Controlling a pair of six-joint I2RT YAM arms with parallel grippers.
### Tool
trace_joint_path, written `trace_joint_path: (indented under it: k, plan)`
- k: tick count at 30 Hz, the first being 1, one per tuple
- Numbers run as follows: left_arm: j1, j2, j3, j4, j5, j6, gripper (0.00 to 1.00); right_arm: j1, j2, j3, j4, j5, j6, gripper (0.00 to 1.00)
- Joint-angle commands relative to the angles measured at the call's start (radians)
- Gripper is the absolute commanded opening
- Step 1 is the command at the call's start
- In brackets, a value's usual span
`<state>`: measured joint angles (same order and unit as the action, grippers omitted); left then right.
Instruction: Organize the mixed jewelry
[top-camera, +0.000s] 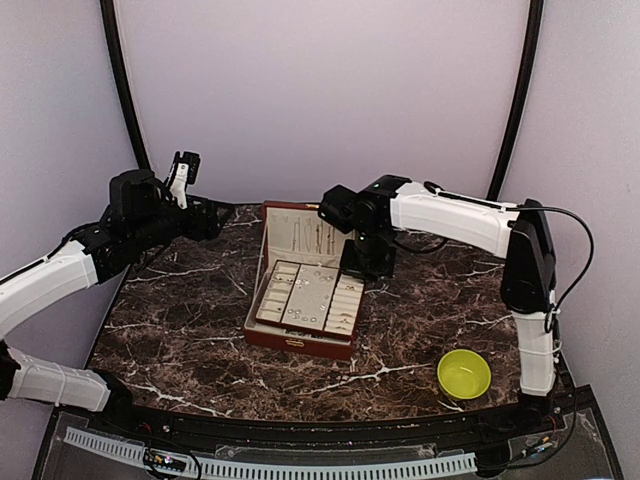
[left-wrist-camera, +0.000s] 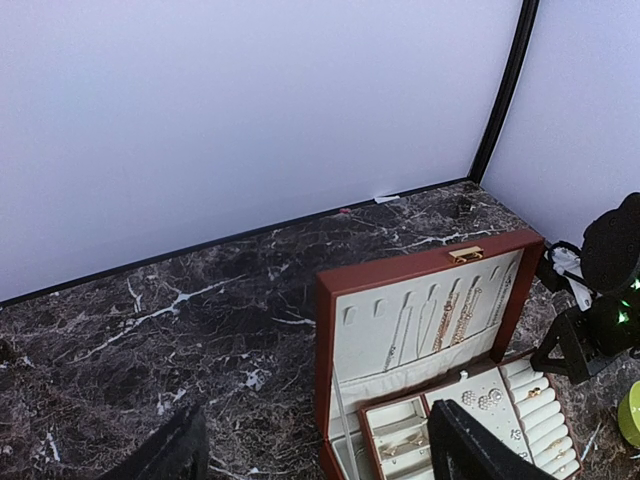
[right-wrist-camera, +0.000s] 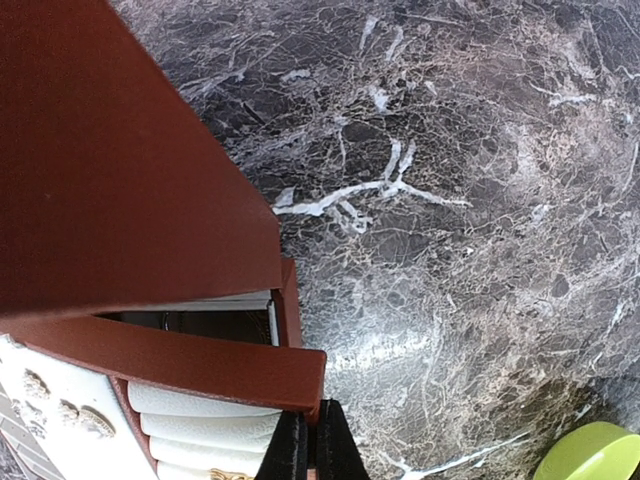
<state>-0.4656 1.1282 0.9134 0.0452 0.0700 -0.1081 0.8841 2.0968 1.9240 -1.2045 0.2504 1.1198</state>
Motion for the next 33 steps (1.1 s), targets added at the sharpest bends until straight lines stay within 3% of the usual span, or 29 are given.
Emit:
trace_joint_path:
  k: [1,12,33]
  plan:
    - [-0.001,-0.022,-0.013,0.025,0.007,0.004,0.78,0.027,0.008,0.012,0.081,-0.048,-0.011,0.00]
    - [0.000,-0.022,-0.014,0.027,0.012,0.000,0.78,0.026,-0.047,-0.117,0.177,-0.043,0.016,0.00]
    - [-0.001,-0.017,-0.018,0.031,0.025,-0.009,0.78,0.027,-0.145,-0.298,0.354,-0.054,0.035,0.11]
